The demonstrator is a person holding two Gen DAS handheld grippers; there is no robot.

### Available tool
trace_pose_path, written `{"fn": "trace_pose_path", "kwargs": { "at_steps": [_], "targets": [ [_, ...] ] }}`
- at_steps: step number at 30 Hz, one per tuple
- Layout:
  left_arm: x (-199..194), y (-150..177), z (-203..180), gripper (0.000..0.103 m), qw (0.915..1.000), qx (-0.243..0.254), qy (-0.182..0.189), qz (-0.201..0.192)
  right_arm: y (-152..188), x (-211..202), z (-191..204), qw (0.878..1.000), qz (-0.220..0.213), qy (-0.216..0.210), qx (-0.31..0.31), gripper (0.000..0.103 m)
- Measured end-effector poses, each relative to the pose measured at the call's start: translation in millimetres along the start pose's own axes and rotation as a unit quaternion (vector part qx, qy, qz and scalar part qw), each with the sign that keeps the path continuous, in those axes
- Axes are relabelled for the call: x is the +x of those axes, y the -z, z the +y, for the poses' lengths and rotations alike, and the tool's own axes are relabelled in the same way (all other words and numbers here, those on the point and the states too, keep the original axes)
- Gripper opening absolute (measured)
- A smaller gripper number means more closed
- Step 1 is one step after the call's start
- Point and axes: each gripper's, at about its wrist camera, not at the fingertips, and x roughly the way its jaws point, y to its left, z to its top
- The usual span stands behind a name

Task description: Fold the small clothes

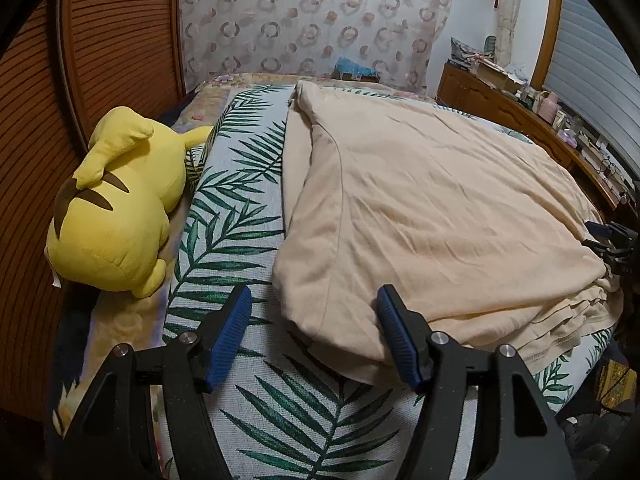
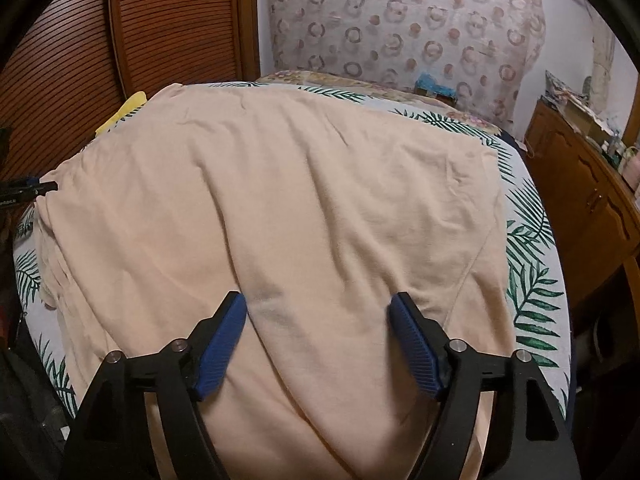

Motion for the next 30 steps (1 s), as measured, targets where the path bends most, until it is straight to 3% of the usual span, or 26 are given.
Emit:
{"fn": "trace_pose_path", "kwargs": {
  "at_steps": [7, 18, 24, 27, 29, 30],
  "targets": [
    [2, 4, -6, 0.077, 0.9998, 0.015, -0.010, -0.008, -1, 2, -2, 1.000, 0.002, -0.005, -0.004, 0.084],
    [2, 6, -13, 0.077, 0.9996, 0.022, -0.016, -0.010, -2, 3, -1, 1.000, 0.002, -0.005, -0.004, 0.084],
    [1, 6, -18, 0.056, 0.9996, 0.027, 0.002, -0.011, -1, 3, -2, 1.000, 0.002, -0.005, -0.004, 0.084],
    [0, 5, -20, 0.040, 0.9995, 0.026, 0.014, -0.011, -1, 3, -1, 1.000, 0.002, -0.004, -0.003, 0.086],
    [1, 3, -20, 0.021, 0.9993, 0.024, 0.028, -0.009, 0, 3, 0, 1.000, 0.007, -0.004, -0.004, 0.089],
    [1, 3, -21, 0.017, 0.9990, 0.022, 0.037, -0.006, 0, 3, 2, 1.000, 0.010, -0.003, -0.006, 0.091]
  ]
}}
